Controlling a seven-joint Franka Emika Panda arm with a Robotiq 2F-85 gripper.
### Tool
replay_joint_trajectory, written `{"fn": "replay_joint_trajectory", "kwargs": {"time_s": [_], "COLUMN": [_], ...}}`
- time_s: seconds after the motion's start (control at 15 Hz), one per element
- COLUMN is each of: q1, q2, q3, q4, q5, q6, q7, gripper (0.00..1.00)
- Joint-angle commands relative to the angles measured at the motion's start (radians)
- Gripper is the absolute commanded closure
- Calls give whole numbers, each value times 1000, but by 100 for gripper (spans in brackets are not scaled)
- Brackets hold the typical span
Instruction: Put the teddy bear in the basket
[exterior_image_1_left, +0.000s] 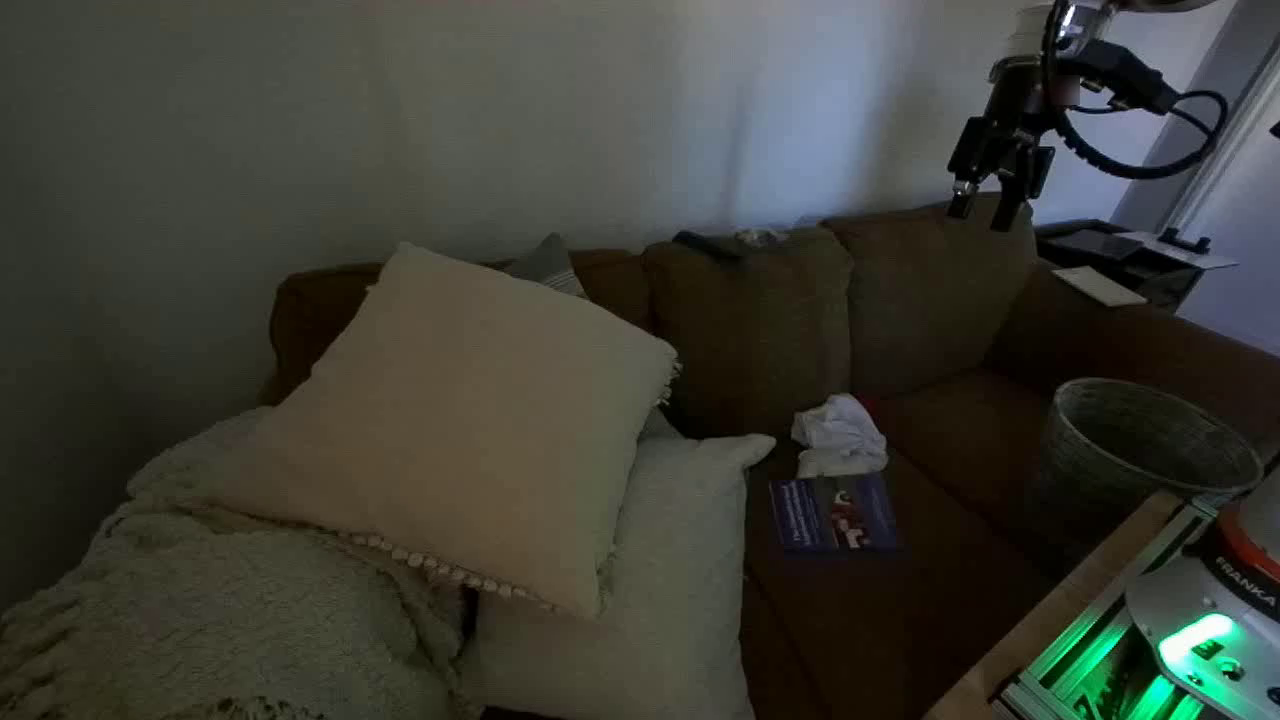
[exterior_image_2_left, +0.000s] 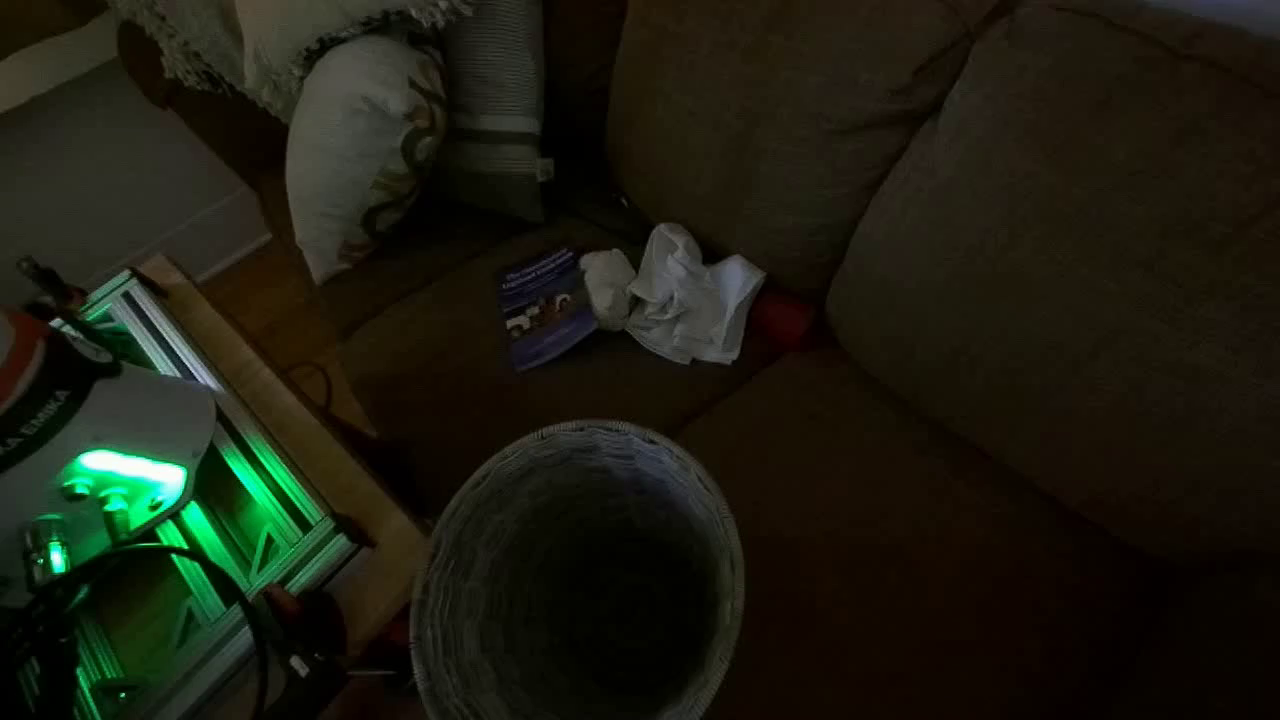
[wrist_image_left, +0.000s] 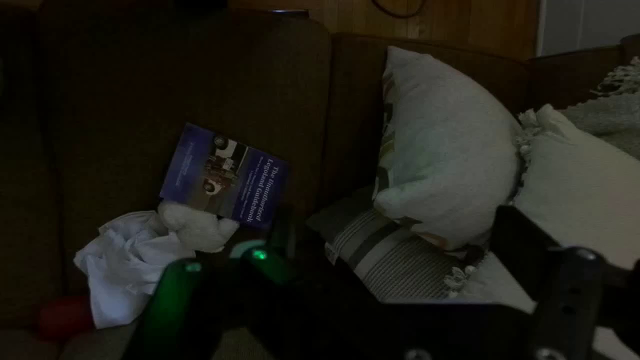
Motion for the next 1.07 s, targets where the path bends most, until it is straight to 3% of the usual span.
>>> {"fn": "replay_joint_trajectory", "kwargs": {"time_s": [0.0,0.33,0.47,0.73,1.0], "q1": [-17,-17,-33,-92,-143], "q2": [1,1,72,289,546], "q3": [14,14,-21,-84,-94], "q4": [2,2,25,84,189], "q5": [5,5,22,-12,-136], "q6": [-4,-4,10,14,22], "q7": [-5,-5,-40,-88,-61], "gripper": [0,0,0,0,0]}}
